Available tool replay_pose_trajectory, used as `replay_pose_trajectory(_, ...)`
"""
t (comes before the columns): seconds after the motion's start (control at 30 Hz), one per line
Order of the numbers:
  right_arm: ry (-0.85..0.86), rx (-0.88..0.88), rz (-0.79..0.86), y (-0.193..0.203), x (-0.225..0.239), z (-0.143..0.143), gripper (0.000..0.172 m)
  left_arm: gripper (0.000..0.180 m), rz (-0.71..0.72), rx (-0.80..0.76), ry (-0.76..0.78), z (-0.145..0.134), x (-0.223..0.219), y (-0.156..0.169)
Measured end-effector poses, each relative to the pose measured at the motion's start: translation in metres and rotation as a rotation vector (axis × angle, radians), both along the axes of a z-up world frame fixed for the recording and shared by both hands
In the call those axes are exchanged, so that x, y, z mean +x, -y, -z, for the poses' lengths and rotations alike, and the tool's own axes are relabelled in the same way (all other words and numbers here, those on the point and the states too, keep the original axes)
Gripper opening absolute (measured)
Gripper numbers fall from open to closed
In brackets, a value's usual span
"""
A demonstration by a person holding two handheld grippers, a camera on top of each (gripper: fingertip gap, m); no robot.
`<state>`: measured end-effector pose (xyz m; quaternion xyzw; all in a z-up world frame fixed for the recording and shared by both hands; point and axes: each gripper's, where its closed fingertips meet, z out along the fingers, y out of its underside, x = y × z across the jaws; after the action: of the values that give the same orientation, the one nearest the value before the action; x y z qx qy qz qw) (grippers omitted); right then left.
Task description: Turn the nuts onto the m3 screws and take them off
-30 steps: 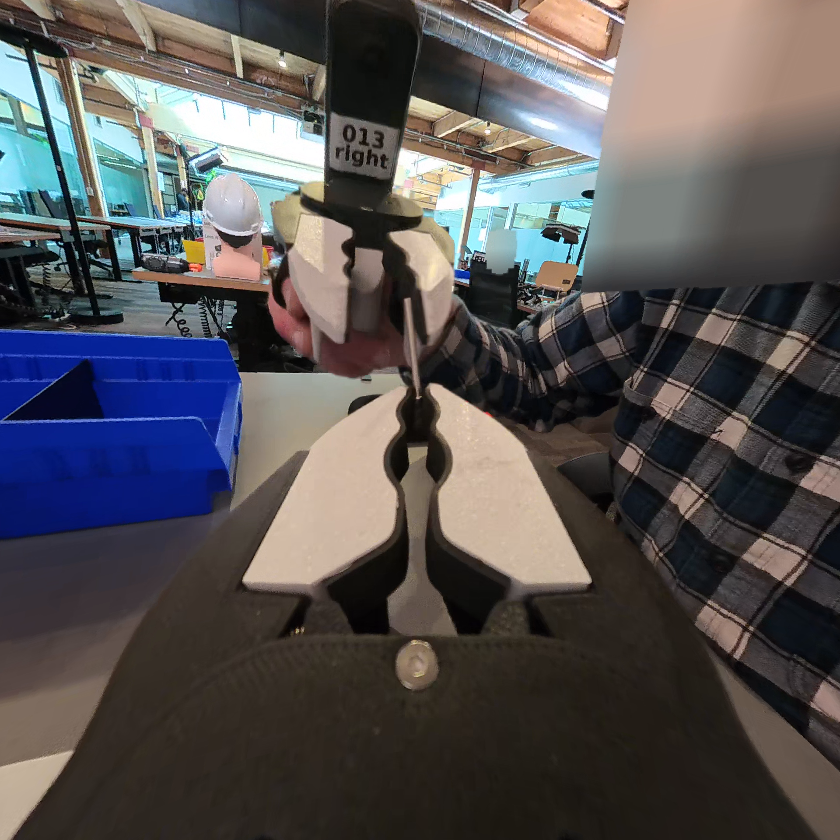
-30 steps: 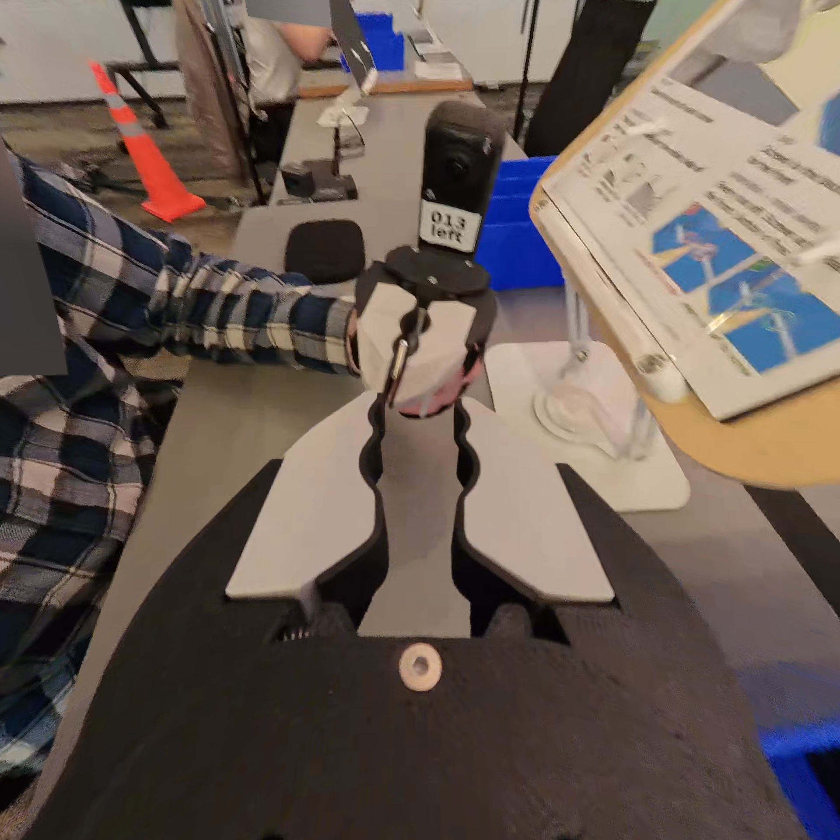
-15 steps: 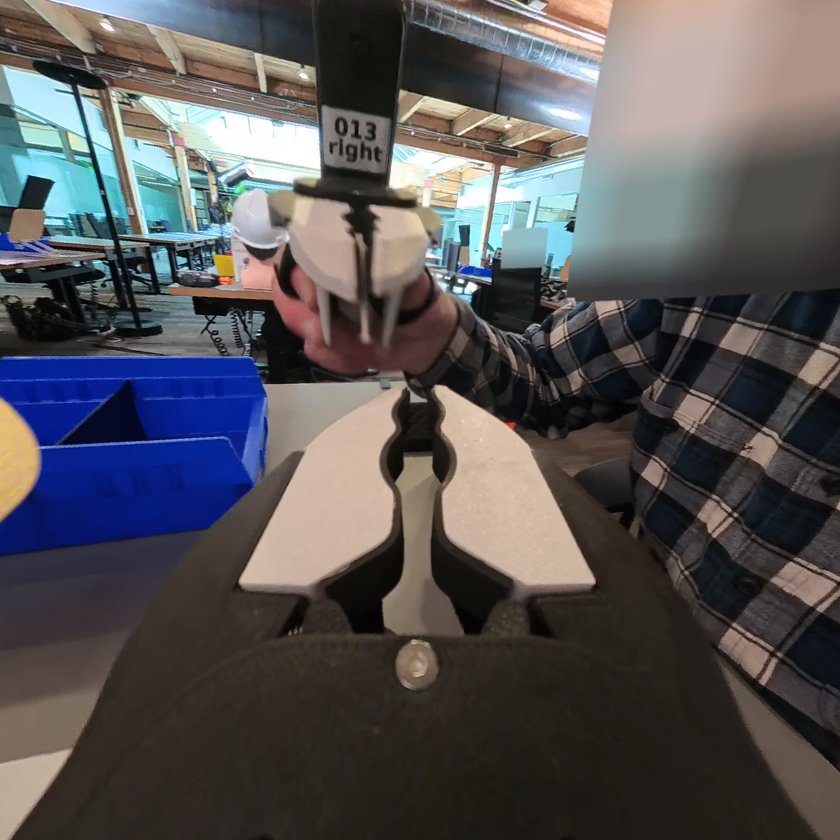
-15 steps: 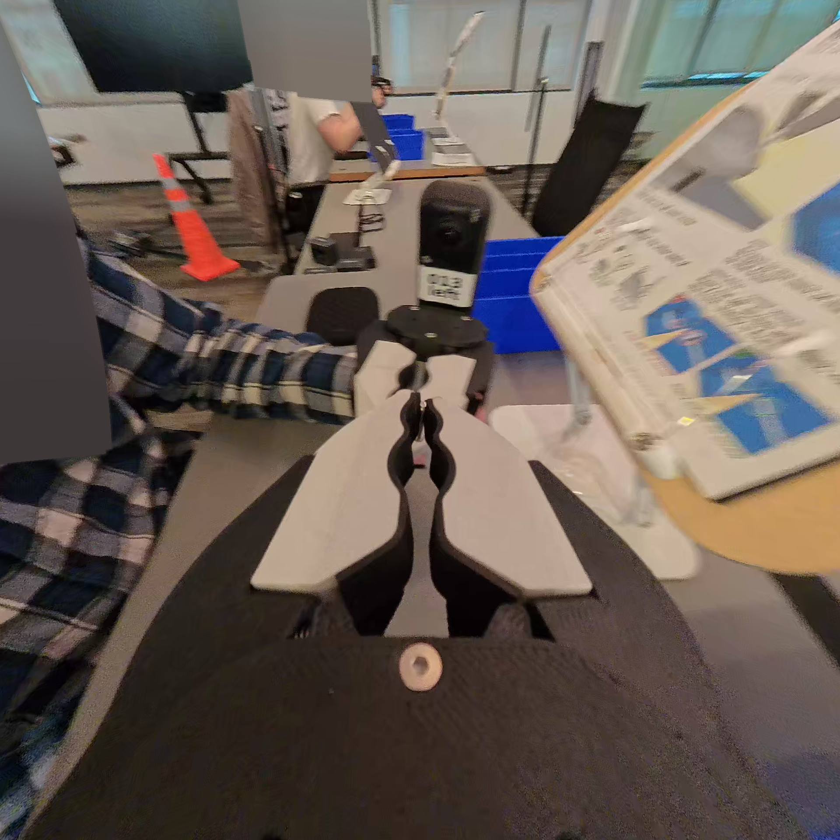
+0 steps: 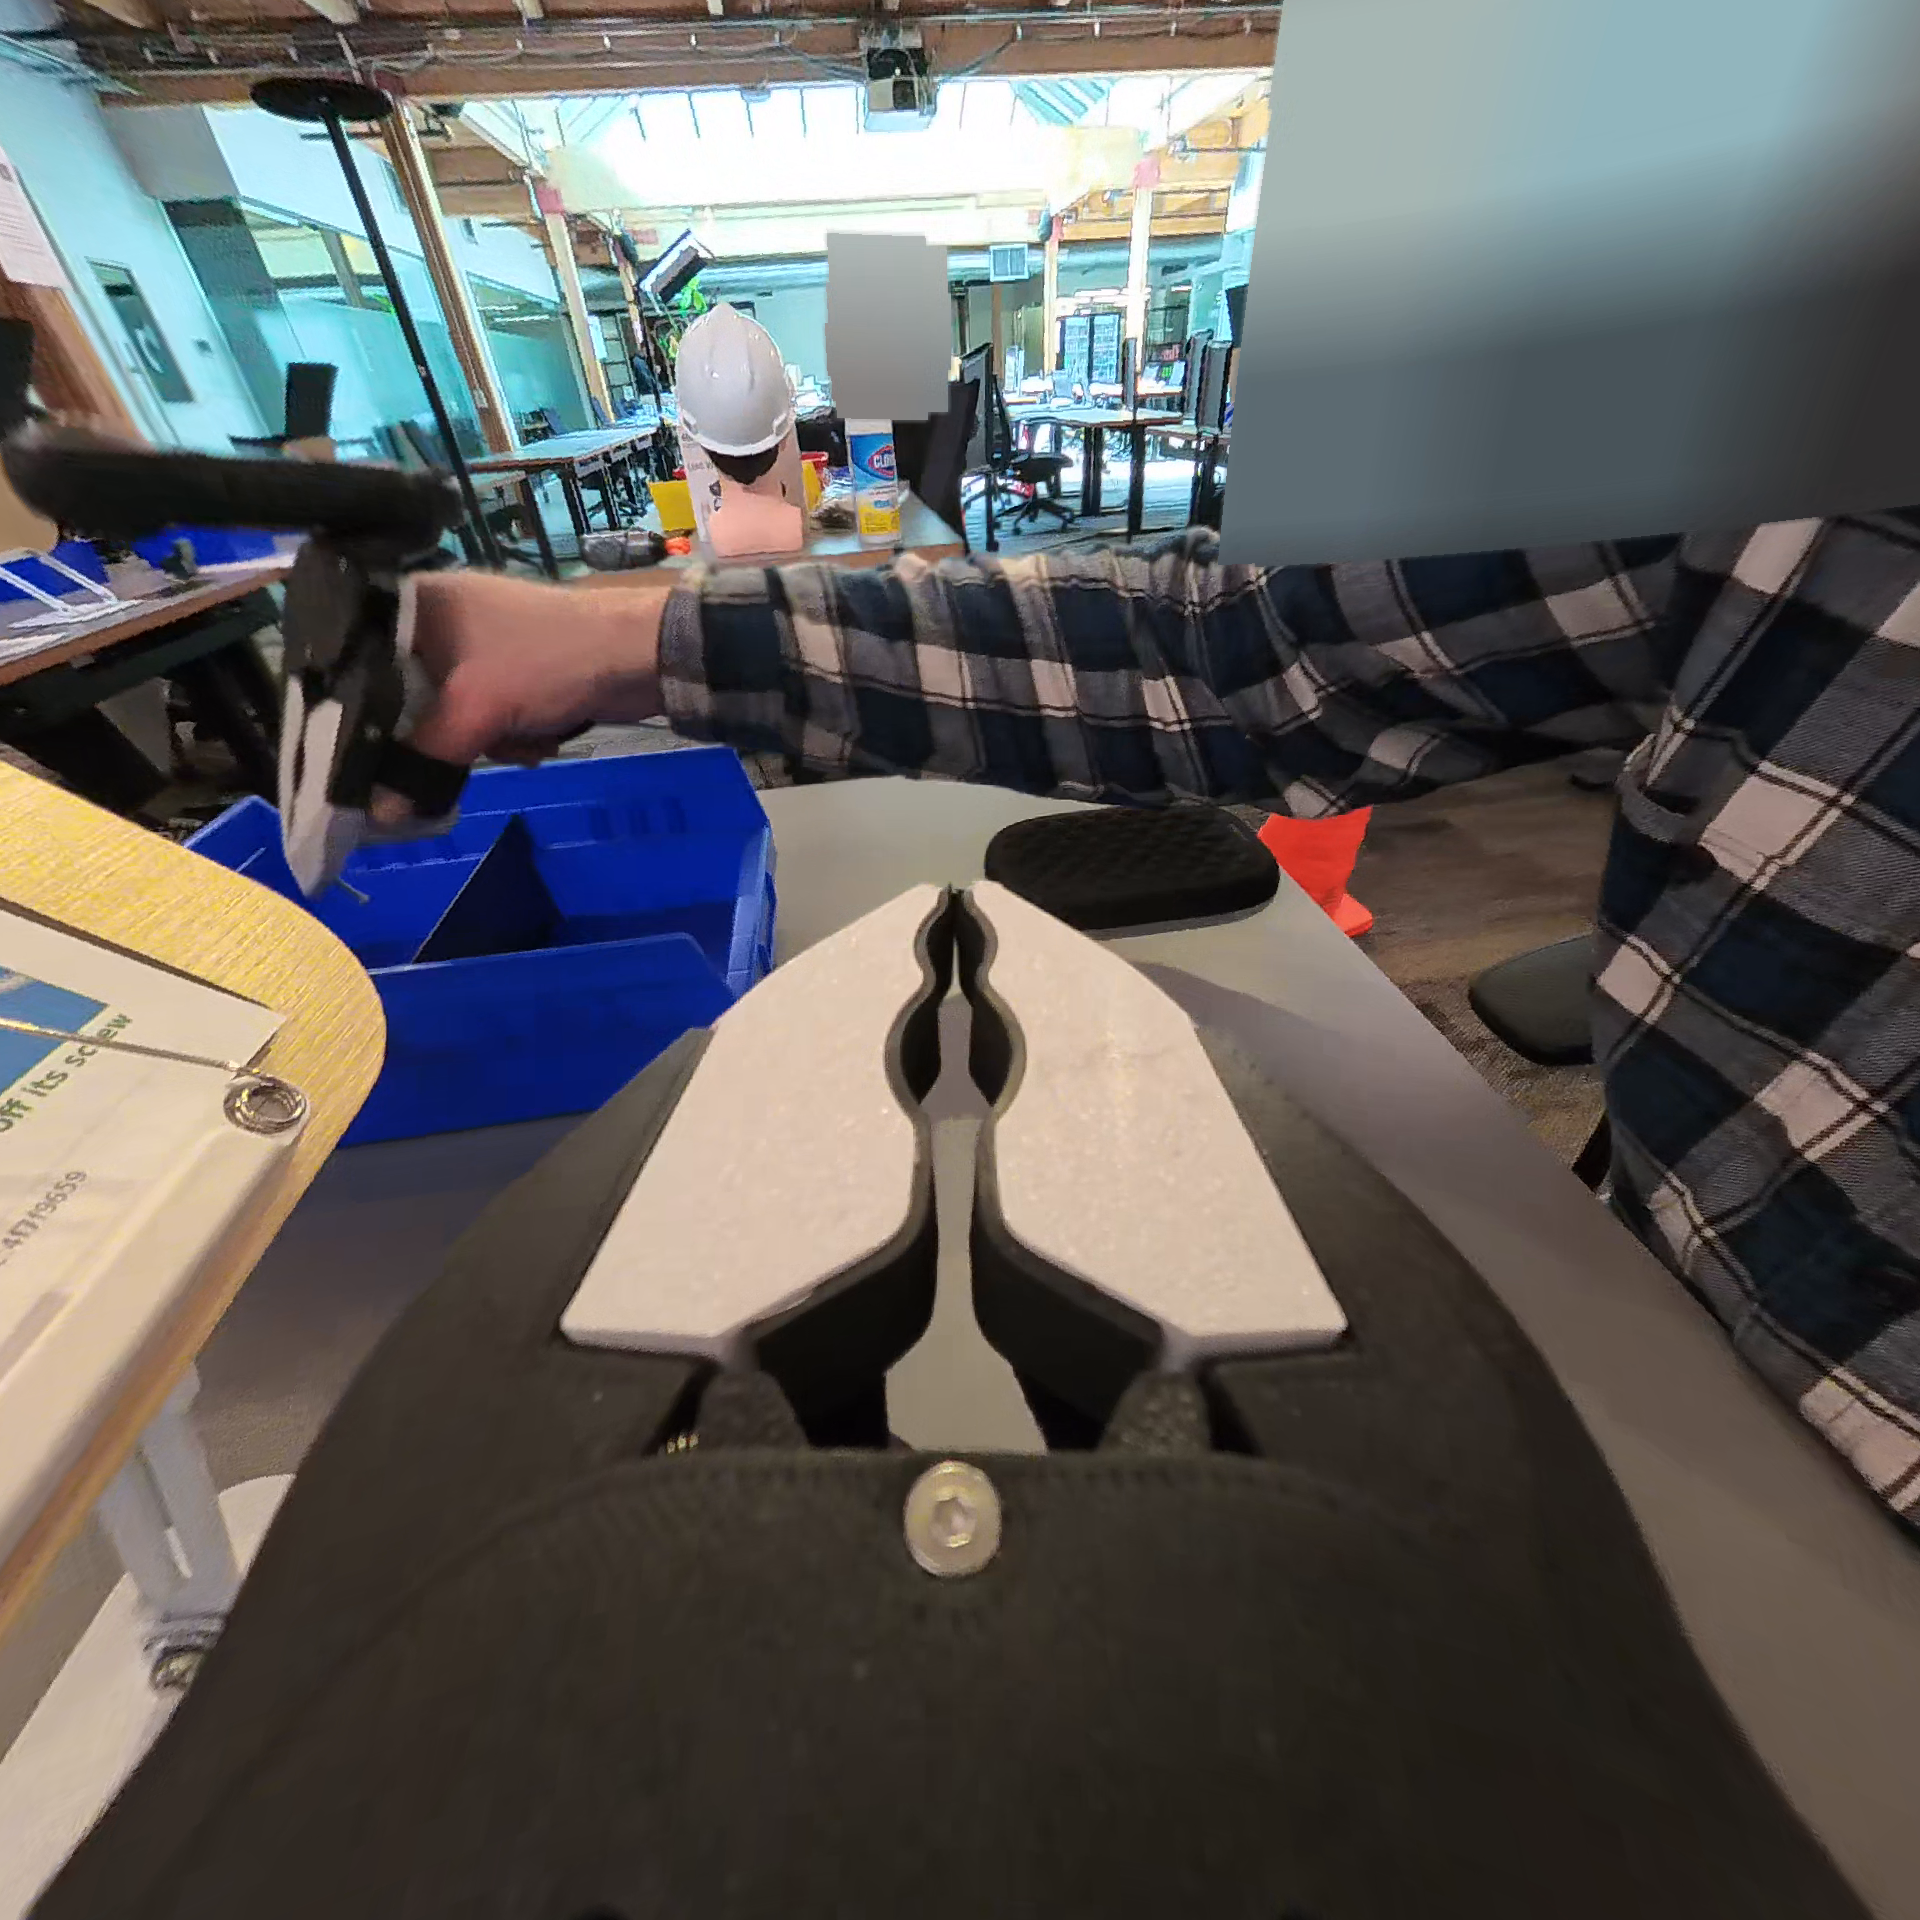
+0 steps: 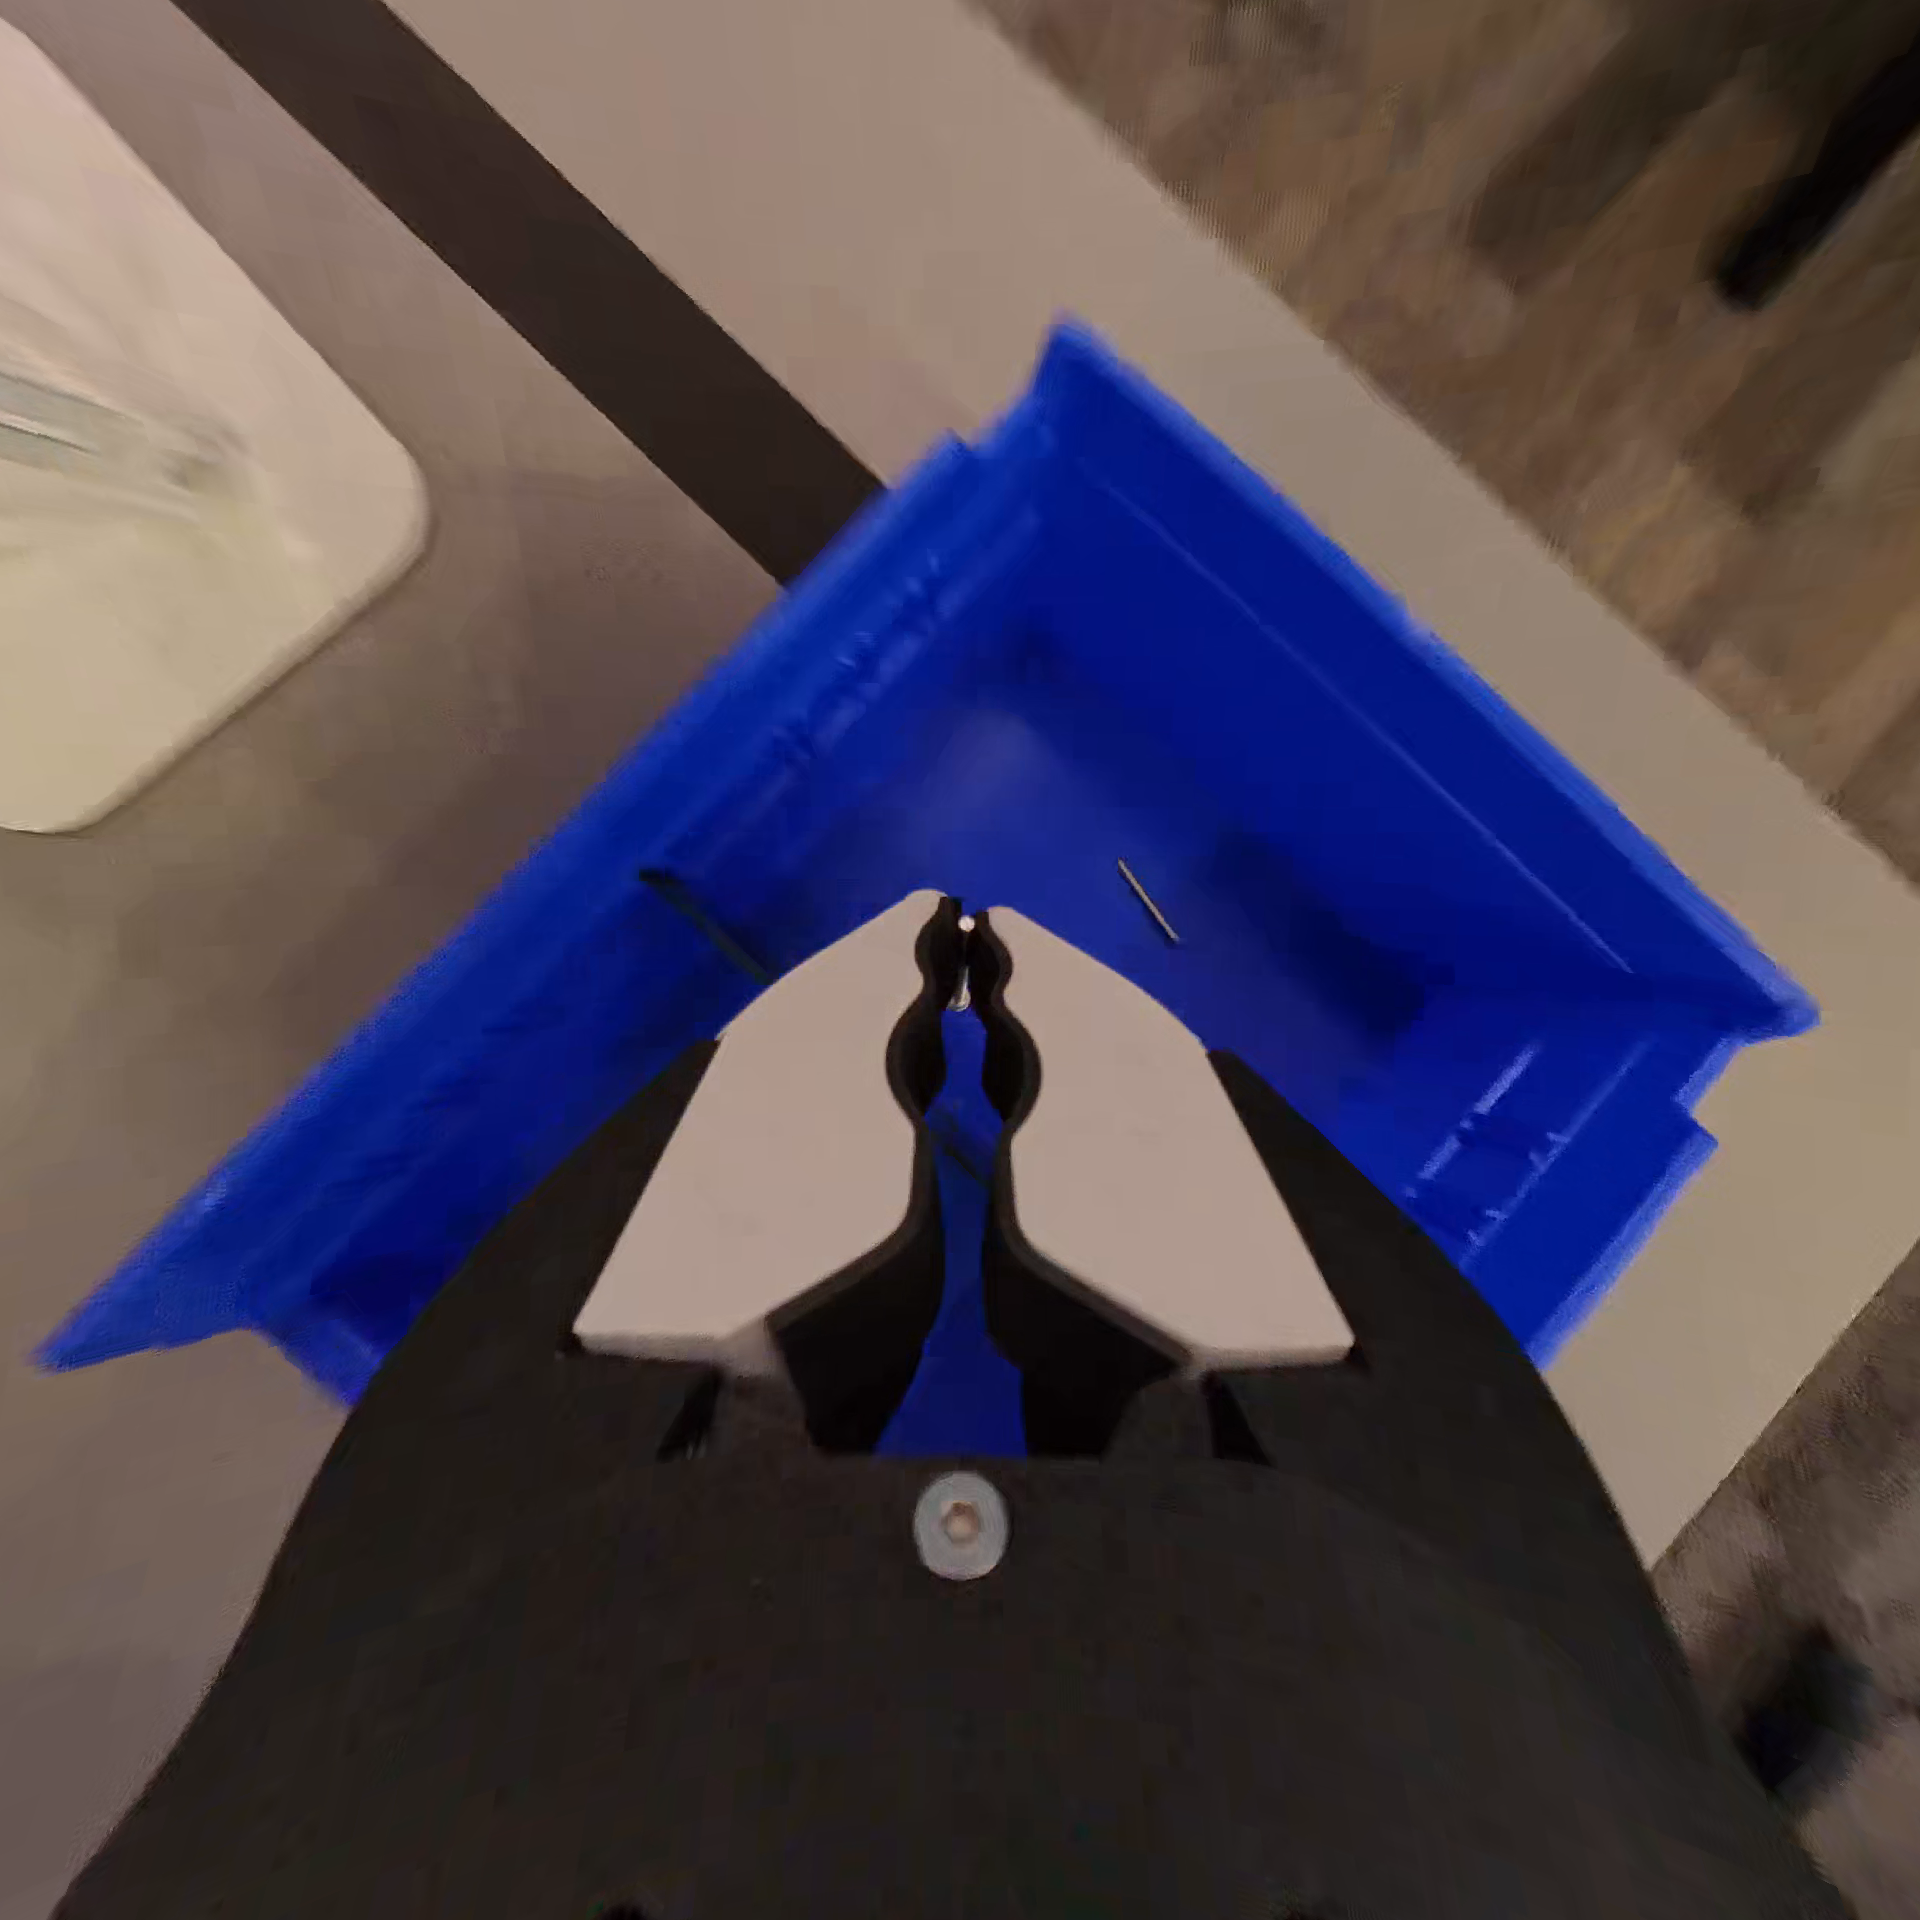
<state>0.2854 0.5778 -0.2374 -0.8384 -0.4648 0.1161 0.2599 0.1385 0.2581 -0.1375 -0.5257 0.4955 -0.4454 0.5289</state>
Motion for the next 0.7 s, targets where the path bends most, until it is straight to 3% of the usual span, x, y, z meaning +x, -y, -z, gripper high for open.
replay_pose_trajectory(0.17, 0.207, -0.062, 0.028, -0.022, 0.013, 0.045, 0.003, 0.000, -0.006, 0.011, -0.016, 0.000, -0.004, -0.002)
replay_pose_trajectory(0.3, 0.265, -0.114, 0.079, -0.030, 0.017, 0.059, 0.004, 0.000, -0.002, 0.002, -0.011, 0.001, -0.006, -0.003)
replay_pose_trajectory(0.33, 0.243, -0.108, 0.093, -0.033, 0.015, 0.057, 0.015, 0.000, -0.005, 0.002, -0.016, 0.002, -0.006, -0.003)
replay_pose_trajectory(0.43, 0.210, -0.048, 0.115, -0.036, 0.013, 0.044, 0.029, 0.006, -0.018, 0.021, -0.039, 0.000, -0.006, -0.001)
replay_pose_trajectory(0.53, 0.150, 0.045, 0.094, -0.021, 0.006, 0.016, 0.030, 0.016, -0.070, 0.071, -0.117, -0.007, -0.017, 0.004)
replay_pose_trajectory(0.7, 0.019, 0.214, 0.004, 0.043, -0.010, -0.044, 0.018, 0.022, -0.355, 0.190, -0.354, -0.033, -0.100, -0.001)
